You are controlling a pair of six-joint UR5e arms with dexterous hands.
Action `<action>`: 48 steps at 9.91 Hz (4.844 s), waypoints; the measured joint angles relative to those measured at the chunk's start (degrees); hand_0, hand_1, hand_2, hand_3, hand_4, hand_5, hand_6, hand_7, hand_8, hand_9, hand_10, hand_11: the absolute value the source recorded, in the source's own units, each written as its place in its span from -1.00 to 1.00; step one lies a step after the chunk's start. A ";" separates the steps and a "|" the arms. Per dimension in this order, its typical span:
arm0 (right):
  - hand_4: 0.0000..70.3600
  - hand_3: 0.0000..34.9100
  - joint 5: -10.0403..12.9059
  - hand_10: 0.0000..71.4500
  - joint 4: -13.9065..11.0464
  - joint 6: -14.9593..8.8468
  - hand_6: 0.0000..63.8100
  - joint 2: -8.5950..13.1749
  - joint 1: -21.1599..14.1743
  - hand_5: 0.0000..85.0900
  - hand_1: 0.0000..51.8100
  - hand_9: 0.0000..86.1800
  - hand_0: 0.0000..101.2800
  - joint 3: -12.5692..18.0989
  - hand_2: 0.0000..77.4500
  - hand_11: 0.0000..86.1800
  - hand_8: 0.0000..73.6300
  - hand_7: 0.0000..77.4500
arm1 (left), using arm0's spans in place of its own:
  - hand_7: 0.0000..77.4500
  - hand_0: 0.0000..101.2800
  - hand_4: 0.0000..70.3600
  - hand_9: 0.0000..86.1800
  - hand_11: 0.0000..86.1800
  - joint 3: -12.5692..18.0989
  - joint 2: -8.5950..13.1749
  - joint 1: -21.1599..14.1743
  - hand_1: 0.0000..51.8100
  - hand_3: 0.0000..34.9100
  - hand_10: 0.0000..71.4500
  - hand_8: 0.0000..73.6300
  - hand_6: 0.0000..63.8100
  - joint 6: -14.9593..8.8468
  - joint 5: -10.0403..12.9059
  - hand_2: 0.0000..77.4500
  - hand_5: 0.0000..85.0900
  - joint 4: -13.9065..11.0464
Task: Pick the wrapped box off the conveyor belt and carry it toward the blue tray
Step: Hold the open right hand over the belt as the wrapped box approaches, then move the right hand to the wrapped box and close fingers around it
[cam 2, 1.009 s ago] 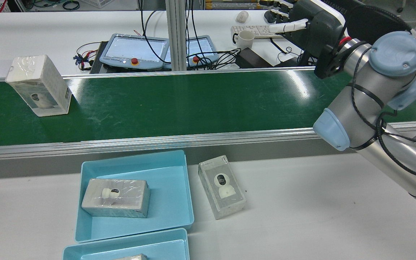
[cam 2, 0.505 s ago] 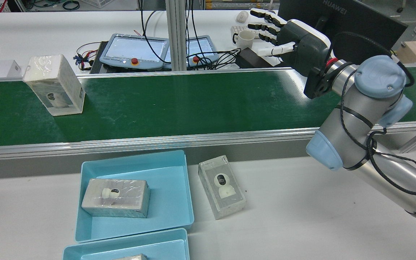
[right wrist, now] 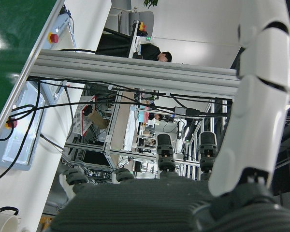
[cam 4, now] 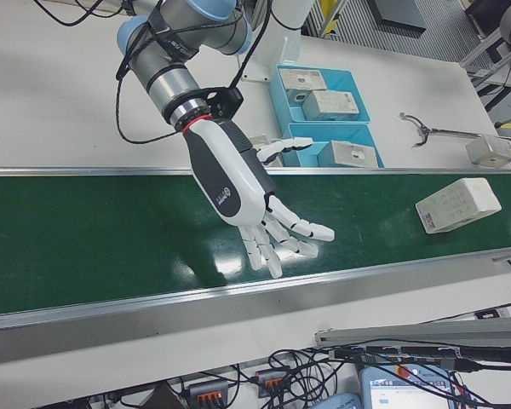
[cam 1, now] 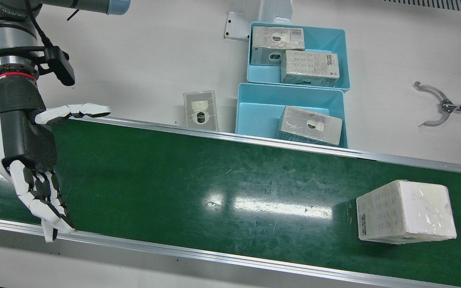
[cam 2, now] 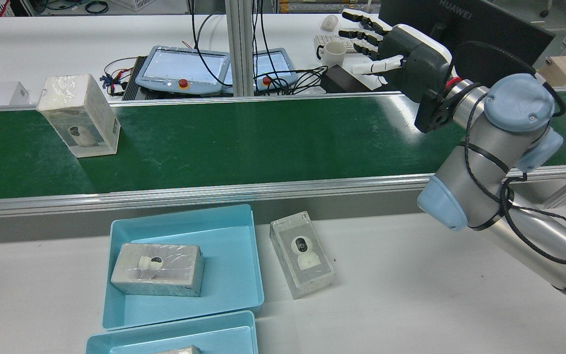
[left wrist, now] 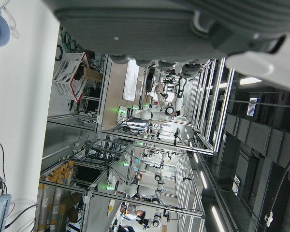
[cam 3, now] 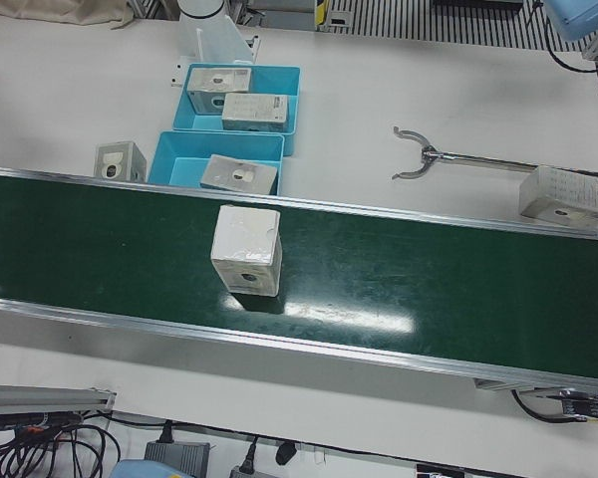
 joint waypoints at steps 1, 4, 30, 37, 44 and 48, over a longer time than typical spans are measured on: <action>-0.81 0.76 -0.02 -0.94 -0.06 0.01 -1.00 -0.80 0.58 -0.56 -0.58 -0.90 -0.13 1.77 -0.63 -0.92 -1.00 -0.52 | -0.99 -1.00 -1.00 -1.00 -1.00 0.00 0.00 0.00 -1.00 -1.00 -1.00 -1.00 -1.00 0.00 0.00 -0.99 -0.99 0.00; -0.78 0.71 -0.08 -0.94 -0.28 0.03 -1.00 -3.53 1.17 -0.55 -0.52 -0.87 -0.13 4.83 -0.61 -0.92 -1.00 -0.49 | -0.99 -1.00 -1.00 -1.00 -1.00 0.00 0.00 0.00 -1.00 -1.00 -1.00 -1.00 -1.00 0.00 0.00 -0.99 -0.99 0.00; -0.92 0.74 1.19 -0.92 -1.14 -0.76 -1.00 -0.11 -4.44 -0.58 -0.58 -0.86 -0.15 0.05 -0.66 -0.89 -0.97 -0.56 | -0.99 -1.00 -1.00 -1.00 -1.00 0.00 0.00 0.00 -1.00 -1.00 -0.98 -0.99 -1.00 0.00 0.00 -0.99 -0.99 0.00; -0.92 0.71 4.14 -0.92 0.71 -1.31 -1.00 4.91 -7.83 -0.59 -0.58 -0.86 -0.16 -6.79 -0.63 -0.87 -0.97 -0.55 | -0.99 -1.00 -1.00 -0.99 -1.00 0.00 0.00 0.00 -1.00 -1.00 -1.00 -0.99 -1.00 0.00 0.00 -0.97 -0.99 0.00; -0.85 0.70 7.75 -0.92 2.71 -1.36 -1.00 6.33 -12.20 -0.58 -0.58 -0.87 -0.16 -9.28 -0.63 -0.89 -0.97 -0.54 | -0.99 -1.00 -1.00 -1.00 -1.00 0.00 0.00 0.00 -1.00 -1.00 -1.00 -0.99 -1.00 0.00 0.00 -0.99 -0.99 0.00; -0.83 0.66 7.82 -0.92 3.19 -1.31 -1.00 8.24 -12.28 -0.55 -0.58 -0.86 -0.16 -11.54 -0.61 -0.90 -0.97 -0.54 | -0.99 -1.00 -1.00 -1.00 -1.00 0.00 0.00 0.00 -1.00 -1.00 -1.00 -0.99 -1.00 0.00 0.00 -0.99 -0.99 0.00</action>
